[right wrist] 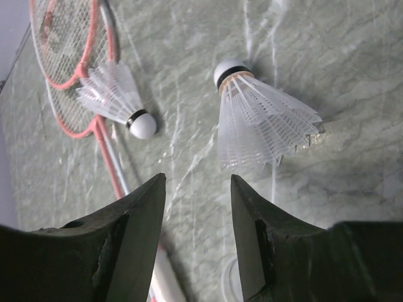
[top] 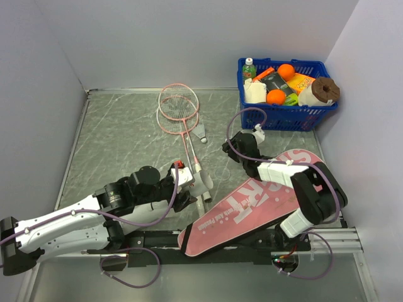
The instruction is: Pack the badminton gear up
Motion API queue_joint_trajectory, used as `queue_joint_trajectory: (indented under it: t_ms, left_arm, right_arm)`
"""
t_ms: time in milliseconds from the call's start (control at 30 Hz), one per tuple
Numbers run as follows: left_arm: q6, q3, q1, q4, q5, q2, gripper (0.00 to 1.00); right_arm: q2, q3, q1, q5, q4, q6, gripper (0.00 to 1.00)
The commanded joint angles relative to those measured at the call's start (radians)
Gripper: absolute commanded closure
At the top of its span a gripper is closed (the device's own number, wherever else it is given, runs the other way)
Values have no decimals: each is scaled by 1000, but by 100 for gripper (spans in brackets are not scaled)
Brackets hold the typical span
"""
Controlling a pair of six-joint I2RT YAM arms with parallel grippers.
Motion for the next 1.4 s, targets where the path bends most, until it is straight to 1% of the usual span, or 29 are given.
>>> queue_joint_trajectory:
  t_ms: [0,33,133,367,467,533,700,800,867,1000,1067,1100,1133,1200,1233,1267,1367]
  left_arm:
    - [-33,36,-5,-1,-3,6,99]
    - [-33,38,-5,-1,-1,7,99]
    - [-31,38,-5,-1,2,6,99]
    - [-31,36,-5,-1,-3,1,99]
    - [-31,33,-5,-1,-4,0,99]
    - [-31,33,-5,-1,-4,1,99]
    - [-31,36,-5,-2,-4,9,99]
    - [-30,35,-5,-2,-6,12,99]
    - [-28,33,-5,-1,-7,12,99]
    - [-27,35,-5,-2,-7,24,99]
    - [-27,36,-5,-5,-10,32,99]
    - [-27,36,-5,-5,-9,33,99]
    - [-27,36,-5,-5,-9,35,99]
    - [-27,35,-5,-4,-11,35,99]
    - [-27,35,-5,-2,-11,33,99]
    - [-27,33,-5,-4,-11,33,99]
    - [-25,36,-5,-4,-18,36,99]
  right_arm:
    - [-90,54,-6,-3,-108,-36,46]
    - [-107,60,-5,6,-141,-38,46]
    - [-116,51,-6,22,-128,-45,45]
    - [-61,89,-9,0,-162,-7,45]
    - [-44,83,-9,17,-134,4,45]
    - [-24,74,-9,32,-79,2,45]
    - [45,128,-24,34,-105,8,47]
    - [60,115,-32,43,-51,7,51]
    - [71,121,-38,49,-34,5,55]
    - [105,146,-63,43,-15,-5,56]
    - [118,149,-67,42,13,-18,63]
    - [122,151,-69,43,19,-22,69]
    - [125,154,-72,45,27,-37,80]
    - [134,171,-78,39,36,-59,88]
    - [135,178,-80,40,33,-77,97]
    - [132,183,-80,36,32,-84,100]
    - [91,145,-81,17,56,-104,100]
